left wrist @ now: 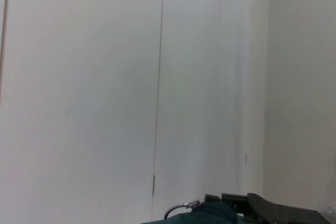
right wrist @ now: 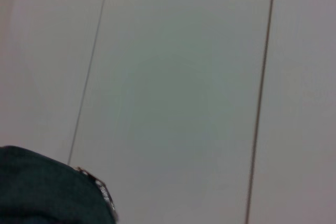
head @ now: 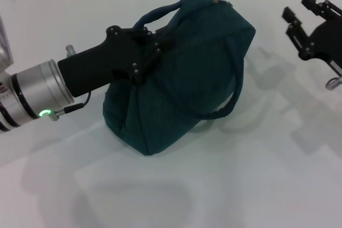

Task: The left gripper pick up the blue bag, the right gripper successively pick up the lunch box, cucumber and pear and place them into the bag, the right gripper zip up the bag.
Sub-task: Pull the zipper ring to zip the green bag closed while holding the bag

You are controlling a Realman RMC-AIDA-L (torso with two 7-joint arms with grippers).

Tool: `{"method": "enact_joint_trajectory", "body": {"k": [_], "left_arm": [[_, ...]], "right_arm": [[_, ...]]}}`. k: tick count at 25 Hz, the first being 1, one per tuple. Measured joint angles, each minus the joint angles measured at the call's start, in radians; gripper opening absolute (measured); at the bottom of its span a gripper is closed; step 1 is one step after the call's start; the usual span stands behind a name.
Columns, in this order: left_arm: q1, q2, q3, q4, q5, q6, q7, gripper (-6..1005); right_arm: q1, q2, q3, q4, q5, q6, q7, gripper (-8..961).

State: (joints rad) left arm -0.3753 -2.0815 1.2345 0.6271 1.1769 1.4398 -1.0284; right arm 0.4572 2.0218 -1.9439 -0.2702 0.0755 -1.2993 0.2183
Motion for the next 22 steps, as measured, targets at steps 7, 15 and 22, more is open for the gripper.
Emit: {"method": "enact_joint_trajectory", "body": {"k": [7,15,22], "left_arm": [[-0.01,-0.001,0.004,-0.009,0.0,0.001,0.015,82],[-0.019,-0.003,0.005,-0.009,0.01,0.0,0.02,80],[-0.046,-0.005,0.002,-0.036,0.011,-0.003,0.04,79]], "right_arm": [[0.035,0.001,-0.002,-0.03,-0.034,0.036,-0.001,507],[0.067,0.004,-0.025,-0.104,-0.128,0.182,-0.001,609],[0.073,0.005,-0.075,-0.142,-0.137,0.193,-0.002,612]]}}
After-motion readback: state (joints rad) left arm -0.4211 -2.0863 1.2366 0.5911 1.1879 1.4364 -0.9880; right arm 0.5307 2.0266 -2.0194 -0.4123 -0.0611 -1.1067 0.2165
